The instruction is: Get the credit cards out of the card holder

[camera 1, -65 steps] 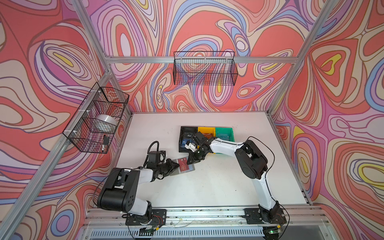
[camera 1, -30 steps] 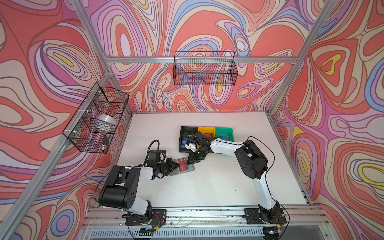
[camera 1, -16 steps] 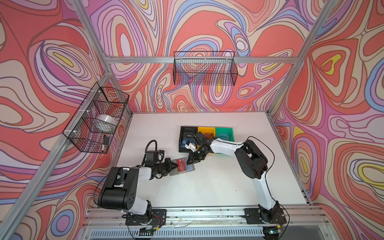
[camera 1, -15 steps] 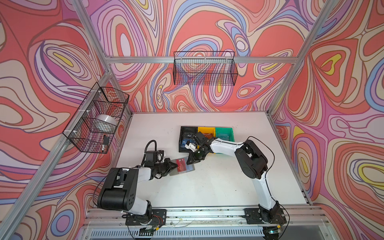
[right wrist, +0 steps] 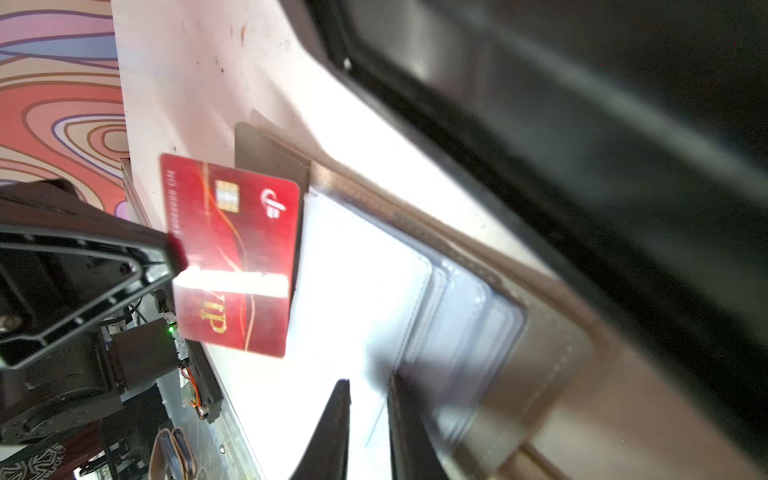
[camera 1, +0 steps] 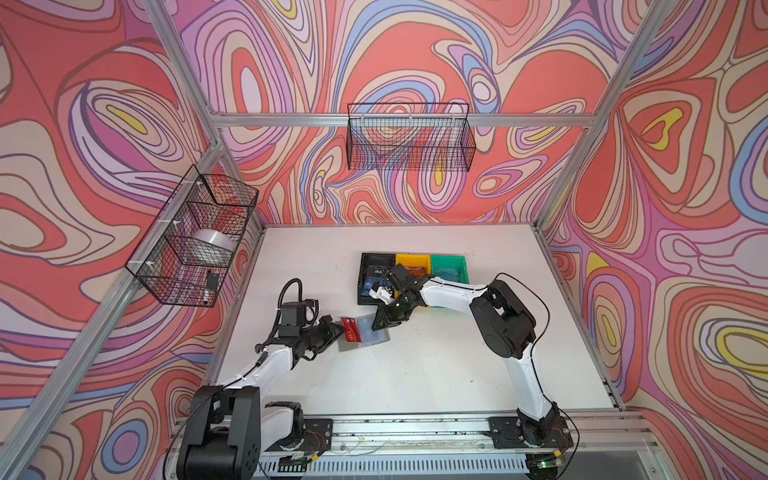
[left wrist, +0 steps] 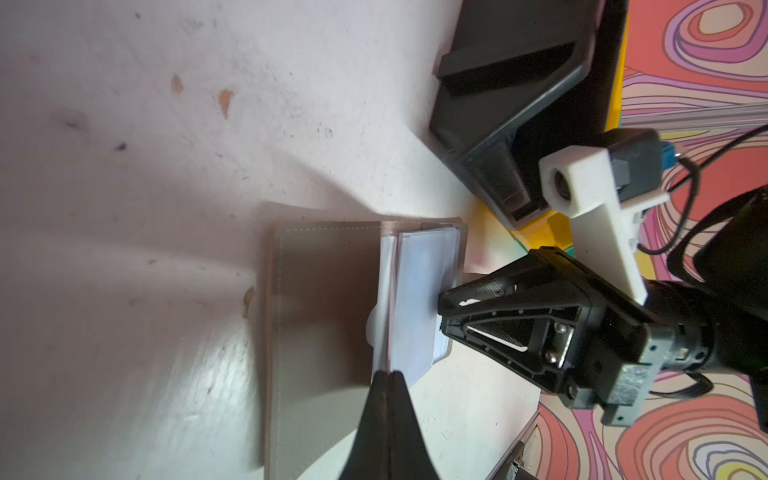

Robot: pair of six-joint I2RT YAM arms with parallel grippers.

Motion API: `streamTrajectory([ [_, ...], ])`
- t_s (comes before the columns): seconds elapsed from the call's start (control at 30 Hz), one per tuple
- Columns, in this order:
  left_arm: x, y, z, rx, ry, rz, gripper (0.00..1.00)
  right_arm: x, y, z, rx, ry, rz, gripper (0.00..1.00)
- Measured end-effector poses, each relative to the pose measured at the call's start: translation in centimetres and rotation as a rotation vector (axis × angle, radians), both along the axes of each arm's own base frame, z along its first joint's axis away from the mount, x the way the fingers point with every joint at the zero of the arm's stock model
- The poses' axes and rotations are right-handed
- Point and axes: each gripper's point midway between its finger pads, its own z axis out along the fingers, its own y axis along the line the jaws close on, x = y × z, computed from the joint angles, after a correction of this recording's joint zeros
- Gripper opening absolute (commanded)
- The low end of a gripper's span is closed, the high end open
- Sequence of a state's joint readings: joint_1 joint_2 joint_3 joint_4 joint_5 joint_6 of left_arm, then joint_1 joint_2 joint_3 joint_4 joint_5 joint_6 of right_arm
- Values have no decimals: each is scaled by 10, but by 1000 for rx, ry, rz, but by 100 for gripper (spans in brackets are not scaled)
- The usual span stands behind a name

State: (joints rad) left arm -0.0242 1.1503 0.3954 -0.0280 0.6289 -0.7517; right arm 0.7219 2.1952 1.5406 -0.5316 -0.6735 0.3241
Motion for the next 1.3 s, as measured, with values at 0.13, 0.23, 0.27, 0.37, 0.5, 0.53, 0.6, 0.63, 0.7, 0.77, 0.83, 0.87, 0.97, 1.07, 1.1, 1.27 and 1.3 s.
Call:
streamTrajectory([
  [0.13, 1, 4, 20, 23, -33, 16, 0, -12, -1, 6, -3, 33, 26, 37],
  [0.23, 2, 4, 34, 19, -76, 15, 0, -17, 2, 21, 21, 39, 55, 49],
  [0.27, 2, 3, 39, 11, -90, 13, 0, -18, 3, 27, 34, 39, 63, 51],
  [0.37, 5, -3, 48, -26, -133, -2, 0, -18, 3, 46, 85, 46, 79, 54],
  [0.5, 6, -13, 44, -111, -147, -22, 0, -10, -2, 63, 162, 75, 81, 56],
  [0.53, 6, -15, 41, -136, -146, -25, 0, -8, -4, 66, 176, 84, 79, 56],
  [0.6, 5, -20, 35, -182, -138, -28, 0, -3, -7, 72, 205, 96, 76, 56],
  [0.63, 5, -21, 34, -198, -133, -30, 0, -2, -8, 75, 221, 103, 77, 56],
  [0.7, 7, -24, 36, -224, -141, -36, 0, -1, -8, 81, 248, 111, 83, 57],
  [0.77, 11, -26, 44, -244, -175, -44, 0, -1, -4, 86, 272, 116, 94, 56],
  [0.83, 15, -27, 53, -261, -212, -51, 0, 1, -1, 88, 288, 117, 102, 56],
  [0.87, 16, -28, 56, -268, -226, -54, 0, 1, 2, 87, 293, 121, 105, 56],
  [0.97, 19, -29, 64, -281, -259, -61, 0, 2, 6, 80, 303, 136, 107, 56],
  [1.07, 19, -30, 66, -289, -269, -62, 0, 3, 7, 70, 301, 161, 99, 56],
  [1.1, 18, -30, 66, -292, -271, -63, 0, 3, 8, 69, 300, 167, 97, 56],
  [1.27, 20, -31, 63, -298, -266, -68, 0, 8, 13, 75, 330, 163, 96, 54],
  [1.3, 20, -32, 61, -300, -260, -68, 0, 9, 15, 77, 341, 158, 97, 53],
])
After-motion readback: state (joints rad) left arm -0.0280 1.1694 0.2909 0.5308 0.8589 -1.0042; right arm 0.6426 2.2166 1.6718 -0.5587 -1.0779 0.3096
